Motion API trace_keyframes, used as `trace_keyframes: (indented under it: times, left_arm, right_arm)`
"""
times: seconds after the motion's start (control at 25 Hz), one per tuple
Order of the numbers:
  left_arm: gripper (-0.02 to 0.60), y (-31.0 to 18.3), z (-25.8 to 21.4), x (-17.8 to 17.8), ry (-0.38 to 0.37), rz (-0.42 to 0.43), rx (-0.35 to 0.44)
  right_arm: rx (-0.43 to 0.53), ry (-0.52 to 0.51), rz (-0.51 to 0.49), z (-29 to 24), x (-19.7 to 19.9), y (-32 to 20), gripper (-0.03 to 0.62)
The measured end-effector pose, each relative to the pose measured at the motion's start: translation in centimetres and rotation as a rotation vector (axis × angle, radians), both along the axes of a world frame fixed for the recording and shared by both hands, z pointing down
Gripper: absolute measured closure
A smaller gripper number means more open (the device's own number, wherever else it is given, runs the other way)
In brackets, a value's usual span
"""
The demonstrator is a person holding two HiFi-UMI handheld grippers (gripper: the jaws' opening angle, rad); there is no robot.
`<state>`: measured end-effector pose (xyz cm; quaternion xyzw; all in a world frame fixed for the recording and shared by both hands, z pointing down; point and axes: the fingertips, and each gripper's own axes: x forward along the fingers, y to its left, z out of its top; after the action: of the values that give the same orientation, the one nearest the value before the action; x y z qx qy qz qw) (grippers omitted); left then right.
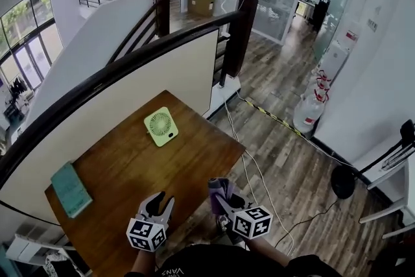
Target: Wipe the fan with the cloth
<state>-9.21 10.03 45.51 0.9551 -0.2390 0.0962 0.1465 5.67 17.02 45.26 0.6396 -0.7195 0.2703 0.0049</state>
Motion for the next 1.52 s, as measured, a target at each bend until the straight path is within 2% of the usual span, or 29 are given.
trace_keyframes:
  times: [0.12,0.36,0.64,0.8,1.0,1.28,1.52]
  left_arm:
    - [0.463,-1.6,-0.1,1.7,0.01,-0.074,-0.009]
    - [0.463,-4.7,-1.1,6.8,0.002,-0.172,0.039]
    - [0.463,-5.6,-1.0,11.5,-0.002,-0.308,0.05]
    - [0.463,-5.5,-0.9,12.0,-0.001,-0.402,0.045]
    - [0.463,-5.3,0.3,12.1,-0.028,-0.464,0.015]
    - [0.463,-7.9,1.3,11.3,-0.036,-0.517,-0.005]
    - [0.463,-12.8,2.3,9.9,-0.036,-0.531,-0.02]
  right_arm:
    - [-0.013,0.006,-0.063,0.4,2.1,-1.9,0.484]
    - [-0.009,0.016,-0.195,0.5,7.1,-6.4,0.484]
    - [0.02,0.029,-0.347,0.0,11.8,-9.8,0.484]
    - [0.034,0.029,-0.421,-0.3,12.7,-11.2,0.484]
    - [0.039,0.0,-0.456,-0.2,13.4,-12.4,0.484]
    - [0.014,-0.002,-0.467,1.0,13.4,-14.7,0.484]
    - [-0.014,0.011,-0.463,1.5,12.6,-18.5,0.484]
